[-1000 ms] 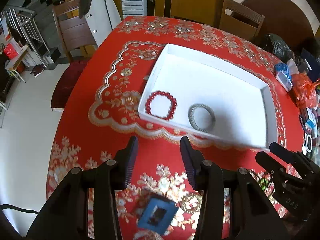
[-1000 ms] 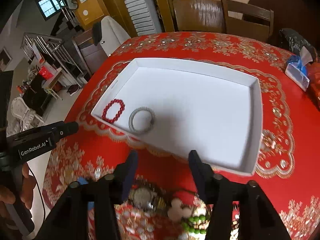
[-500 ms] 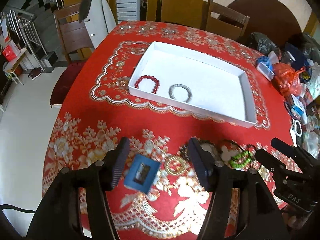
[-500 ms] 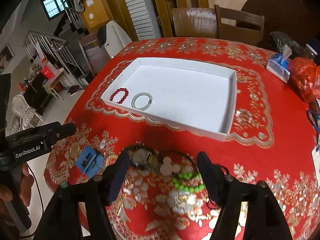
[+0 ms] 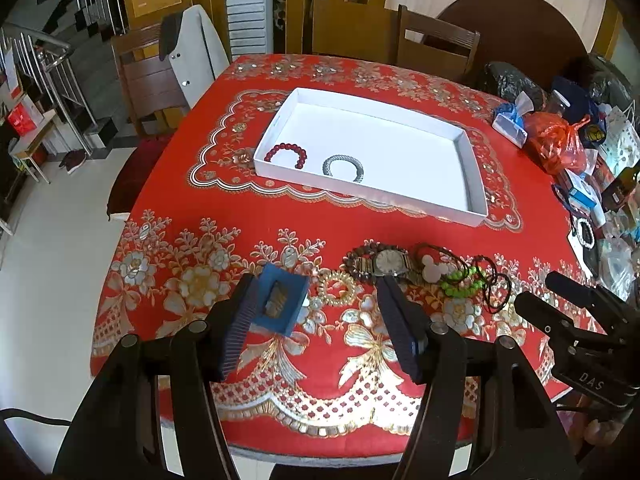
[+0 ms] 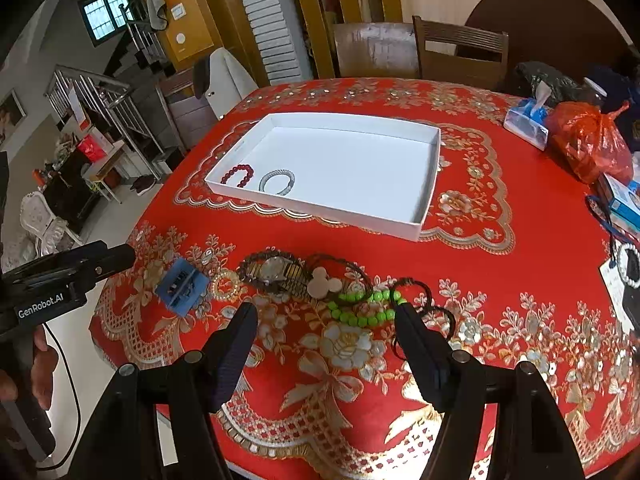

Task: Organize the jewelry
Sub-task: 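Withdraw both tools from the tray back over the jewelry, then grasp the blue hair clip with the left tool while the right tool grasps the black hair tie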

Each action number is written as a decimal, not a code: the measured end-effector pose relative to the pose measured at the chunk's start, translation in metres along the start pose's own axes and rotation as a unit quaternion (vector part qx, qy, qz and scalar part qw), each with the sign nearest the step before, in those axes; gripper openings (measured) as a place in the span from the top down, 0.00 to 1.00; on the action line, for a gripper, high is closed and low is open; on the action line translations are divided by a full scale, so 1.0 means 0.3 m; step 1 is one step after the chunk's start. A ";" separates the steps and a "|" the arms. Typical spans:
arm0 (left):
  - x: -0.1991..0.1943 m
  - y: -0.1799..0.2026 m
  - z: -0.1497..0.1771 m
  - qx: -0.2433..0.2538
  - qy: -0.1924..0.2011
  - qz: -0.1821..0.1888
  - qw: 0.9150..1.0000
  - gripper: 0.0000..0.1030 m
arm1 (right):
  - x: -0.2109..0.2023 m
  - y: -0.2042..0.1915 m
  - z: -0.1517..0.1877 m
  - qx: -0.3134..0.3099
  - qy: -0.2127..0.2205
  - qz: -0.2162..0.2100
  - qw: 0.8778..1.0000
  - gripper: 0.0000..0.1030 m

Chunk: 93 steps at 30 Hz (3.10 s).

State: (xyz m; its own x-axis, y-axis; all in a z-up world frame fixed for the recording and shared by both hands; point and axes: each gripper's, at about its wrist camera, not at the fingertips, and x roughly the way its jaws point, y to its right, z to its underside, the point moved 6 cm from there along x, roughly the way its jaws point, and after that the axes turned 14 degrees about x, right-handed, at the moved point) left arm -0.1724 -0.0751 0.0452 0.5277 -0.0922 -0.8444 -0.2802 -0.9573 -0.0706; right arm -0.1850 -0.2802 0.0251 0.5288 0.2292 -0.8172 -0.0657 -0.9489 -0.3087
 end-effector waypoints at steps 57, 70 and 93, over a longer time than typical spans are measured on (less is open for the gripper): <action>0.238 -0.110 0.151 -0.035 -0.105 0.079 0.991 0.31 | 0.370 0.079 -0.088 -0.077 -0.092 0.015 0.993 0.59; 0.366 -0.114 0.122 0.007 -0.139 0.084 0.987 0.31 | 0.493 0.077 -0.106 -0.081 -0.118 0.025 0.989 0.60; 0.257 -0.121 -0.012 0.012 -0.072 0.102 0.992 0.52 | 0.289 0.002 -0.238 -0.077 -0.041 -0.036 0.996 0.98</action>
State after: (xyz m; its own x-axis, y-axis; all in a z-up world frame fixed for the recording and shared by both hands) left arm -0.1187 -0.0484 -0.0154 0.3383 -0.2416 -0.9095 -0.3892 -0.9159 0.0985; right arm -0.0787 -0.2765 -0.0113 0.4561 0.3096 -0.8343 0.1035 -0.9496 -0.2959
